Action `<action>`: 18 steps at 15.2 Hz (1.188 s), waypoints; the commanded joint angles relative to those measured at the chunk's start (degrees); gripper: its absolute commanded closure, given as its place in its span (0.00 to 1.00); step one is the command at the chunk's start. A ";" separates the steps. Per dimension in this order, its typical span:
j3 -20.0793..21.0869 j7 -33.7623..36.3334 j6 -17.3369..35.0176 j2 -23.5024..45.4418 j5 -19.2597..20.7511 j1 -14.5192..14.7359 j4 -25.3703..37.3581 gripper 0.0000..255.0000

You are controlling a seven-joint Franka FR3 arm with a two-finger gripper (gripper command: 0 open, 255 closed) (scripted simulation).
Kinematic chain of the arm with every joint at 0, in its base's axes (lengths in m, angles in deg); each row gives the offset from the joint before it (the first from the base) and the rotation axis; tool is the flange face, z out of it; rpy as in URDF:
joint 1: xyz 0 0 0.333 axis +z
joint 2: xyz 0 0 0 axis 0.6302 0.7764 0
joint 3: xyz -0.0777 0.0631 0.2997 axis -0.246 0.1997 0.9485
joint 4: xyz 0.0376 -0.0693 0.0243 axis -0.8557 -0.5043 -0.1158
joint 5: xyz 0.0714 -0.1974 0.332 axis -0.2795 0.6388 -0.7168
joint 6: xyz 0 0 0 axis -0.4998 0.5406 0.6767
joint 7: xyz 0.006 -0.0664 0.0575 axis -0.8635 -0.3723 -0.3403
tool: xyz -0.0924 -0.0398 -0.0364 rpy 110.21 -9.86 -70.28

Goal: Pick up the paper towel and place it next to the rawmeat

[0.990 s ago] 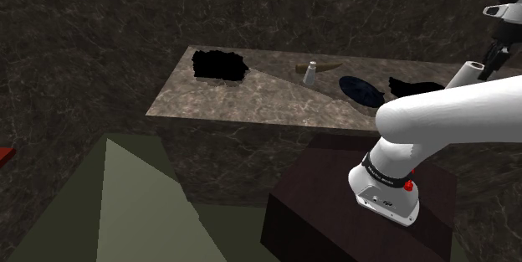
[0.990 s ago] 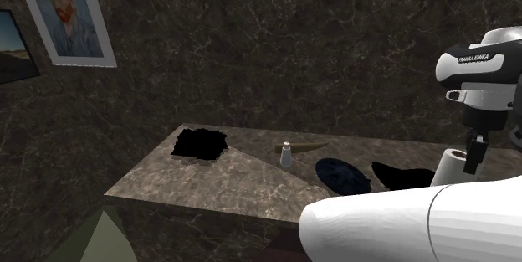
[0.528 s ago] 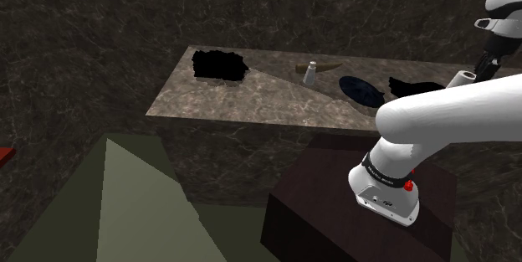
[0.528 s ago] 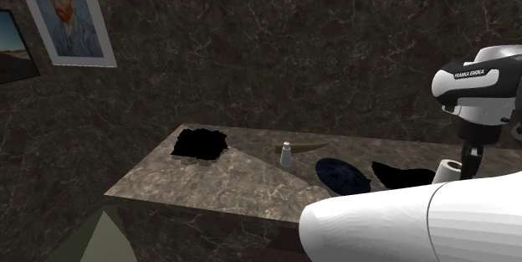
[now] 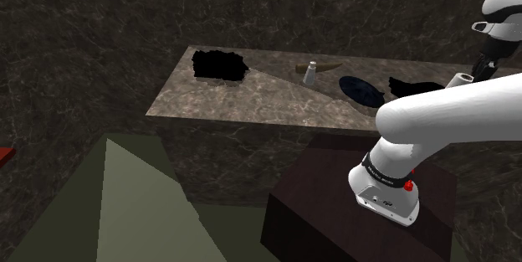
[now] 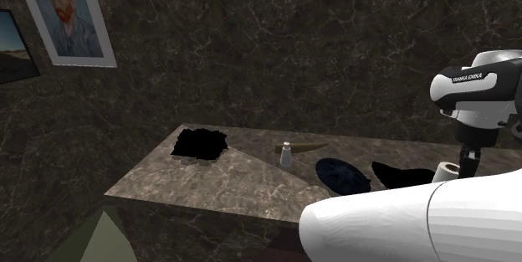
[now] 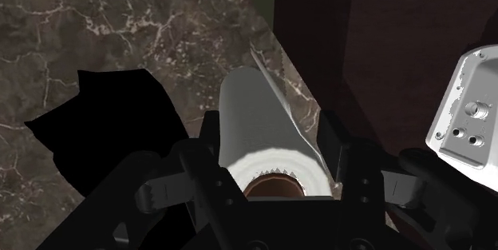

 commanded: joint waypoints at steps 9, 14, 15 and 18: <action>2.48 -0.41 -3.58 -0.45 -1.61 0.00 2.75 0.00; 4.44 -0.81 -6.65 -0.52 -3.02 0.16 5.45 0.00; 4.44 -0.81 -6.65 -0.52 -3.02 0.16 5.45 0.00; 4.44 -0.81 -6.65 -0.52 -3.02 0.16 5.45 0.00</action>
